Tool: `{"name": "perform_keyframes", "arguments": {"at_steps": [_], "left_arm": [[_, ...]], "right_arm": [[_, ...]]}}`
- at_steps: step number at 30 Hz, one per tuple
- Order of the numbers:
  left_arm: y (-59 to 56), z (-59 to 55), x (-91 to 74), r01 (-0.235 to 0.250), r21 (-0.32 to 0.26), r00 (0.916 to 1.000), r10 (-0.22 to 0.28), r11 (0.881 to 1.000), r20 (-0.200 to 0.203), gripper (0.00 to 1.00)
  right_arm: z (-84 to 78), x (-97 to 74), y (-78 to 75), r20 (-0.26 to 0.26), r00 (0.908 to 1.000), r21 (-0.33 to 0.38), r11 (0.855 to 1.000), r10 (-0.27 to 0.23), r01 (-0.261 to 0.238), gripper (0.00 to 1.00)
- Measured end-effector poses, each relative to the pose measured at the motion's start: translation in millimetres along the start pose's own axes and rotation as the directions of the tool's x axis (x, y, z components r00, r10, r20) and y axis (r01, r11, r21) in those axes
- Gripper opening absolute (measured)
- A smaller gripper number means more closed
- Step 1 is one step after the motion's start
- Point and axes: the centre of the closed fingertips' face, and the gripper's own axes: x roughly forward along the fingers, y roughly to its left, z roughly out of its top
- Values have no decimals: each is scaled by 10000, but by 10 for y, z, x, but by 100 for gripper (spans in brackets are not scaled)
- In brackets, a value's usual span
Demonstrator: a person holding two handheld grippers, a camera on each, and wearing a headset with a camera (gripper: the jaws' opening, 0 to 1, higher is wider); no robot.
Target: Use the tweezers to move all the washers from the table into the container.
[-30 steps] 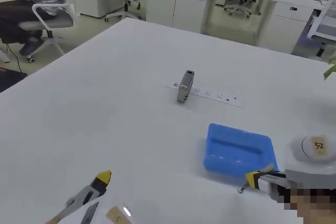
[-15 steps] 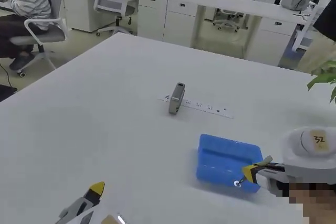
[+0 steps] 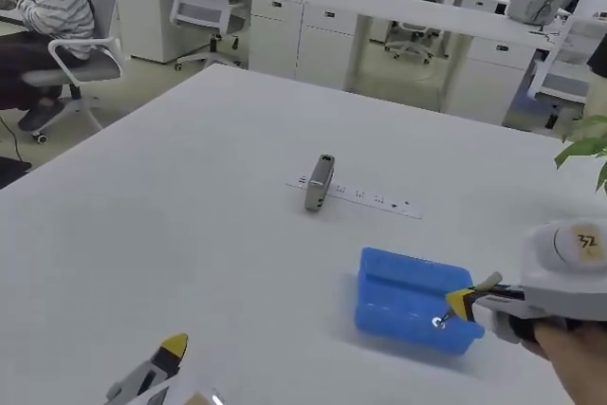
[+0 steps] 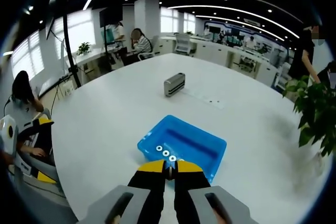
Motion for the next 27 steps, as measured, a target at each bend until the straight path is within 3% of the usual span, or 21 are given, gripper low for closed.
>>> {"name": "perform_keyframes", "arguments": {"at_steps": [8, 16, 27], "left_arm": [[2, -23, 10, 5, -27, 9999, -6, 10000, -142, 95], [1, -41, 20, 9, 8, 9998, -9, 10000, -217, 95], [6, -95, 36, -43, 33, 9987, 45, 10000, -517, 95]], "right_arm": [[-9, 162, -164, -189, 9997, 69, 9999, -156, 158, 1], [-149, 381, -351, -584, 9975, 375, 9984, -400, 422, 1], [-360, 590, -423, -1222, 9918, 288, 9987, -385, 424, 2]]}}
